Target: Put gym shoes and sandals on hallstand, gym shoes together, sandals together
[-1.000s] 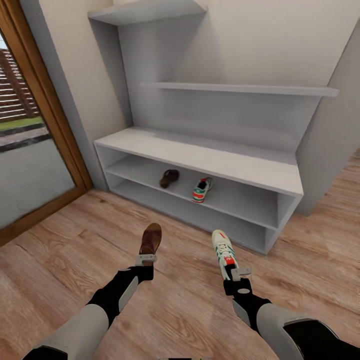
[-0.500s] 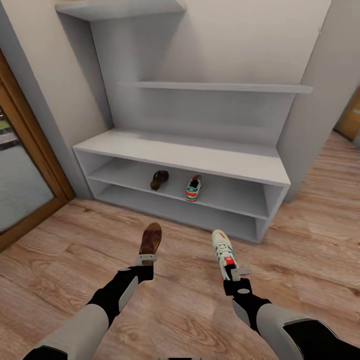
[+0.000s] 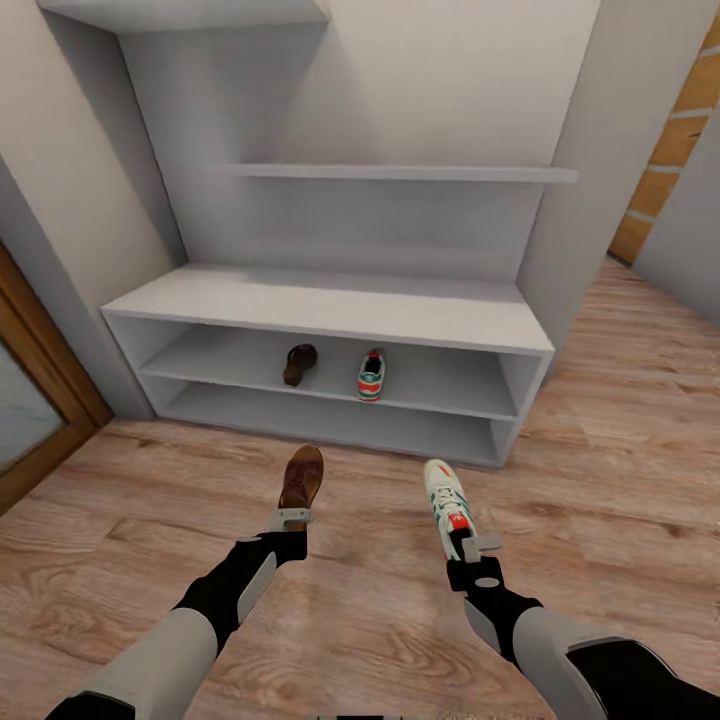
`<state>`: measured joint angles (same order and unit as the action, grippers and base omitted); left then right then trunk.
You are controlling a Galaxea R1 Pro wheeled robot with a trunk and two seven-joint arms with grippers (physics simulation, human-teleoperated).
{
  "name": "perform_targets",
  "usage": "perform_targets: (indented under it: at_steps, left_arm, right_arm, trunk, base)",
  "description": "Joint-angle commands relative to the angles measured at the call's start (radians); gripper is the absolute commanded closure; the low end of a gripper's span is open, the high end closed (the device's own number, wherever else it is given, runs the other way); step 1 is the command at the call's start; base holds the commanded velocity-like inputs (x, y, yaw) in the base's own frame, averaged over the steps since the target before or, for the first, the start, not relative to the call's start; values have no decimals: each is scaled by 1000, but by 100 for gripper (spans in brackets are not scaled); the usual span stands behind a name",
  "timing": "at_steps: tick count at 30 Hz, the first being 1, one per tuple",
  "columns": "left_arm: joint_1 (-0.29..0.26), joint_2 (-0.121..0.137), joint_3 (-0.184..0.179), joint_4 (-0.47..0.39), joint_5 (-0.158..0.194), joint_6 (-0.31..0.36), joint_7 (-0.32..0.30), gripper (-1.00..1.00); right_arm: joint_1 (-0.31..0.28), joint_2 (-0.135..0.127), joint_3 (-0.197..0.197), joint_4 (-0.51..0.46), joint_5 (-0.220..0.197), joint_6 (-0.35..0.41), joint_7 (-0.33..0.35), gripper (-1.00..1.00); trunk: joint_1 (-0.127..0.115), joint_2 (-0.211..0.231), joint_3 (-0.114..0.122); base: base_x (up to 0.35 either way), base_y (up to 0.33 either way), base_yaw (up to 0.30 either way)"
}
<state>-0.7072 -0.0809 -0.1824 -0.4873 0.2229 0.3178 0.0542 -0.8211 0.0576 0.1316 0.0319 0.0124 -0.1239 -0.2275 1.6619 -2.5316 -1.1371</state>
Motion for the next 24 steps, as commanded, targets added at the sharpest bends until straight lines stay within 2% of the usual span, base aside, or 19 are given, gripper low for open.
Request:
perform_targets:
  at_steps: [1,17,24]
  left_arm:
    - [0,1,-6,-2,10,4,6,100]
    - [0,1,-6,-2,10,4,6,100]
    - [0,1,-6,-2,10,4,6,100]
  right_arm:
    - [-2,1,6,3,1,-3,-6,100]
    - [-2,1,6,3,1,-3,-6,100]
    - [-2,1,6,3,1,-3,-6,100]
  trunk:
    - [0,0,-1]
    - [0,0,-1]
    - [0,0,-1]
  base:
    - [0,334,-300]
    - [0,335,-296]
    - [0,336,-75]
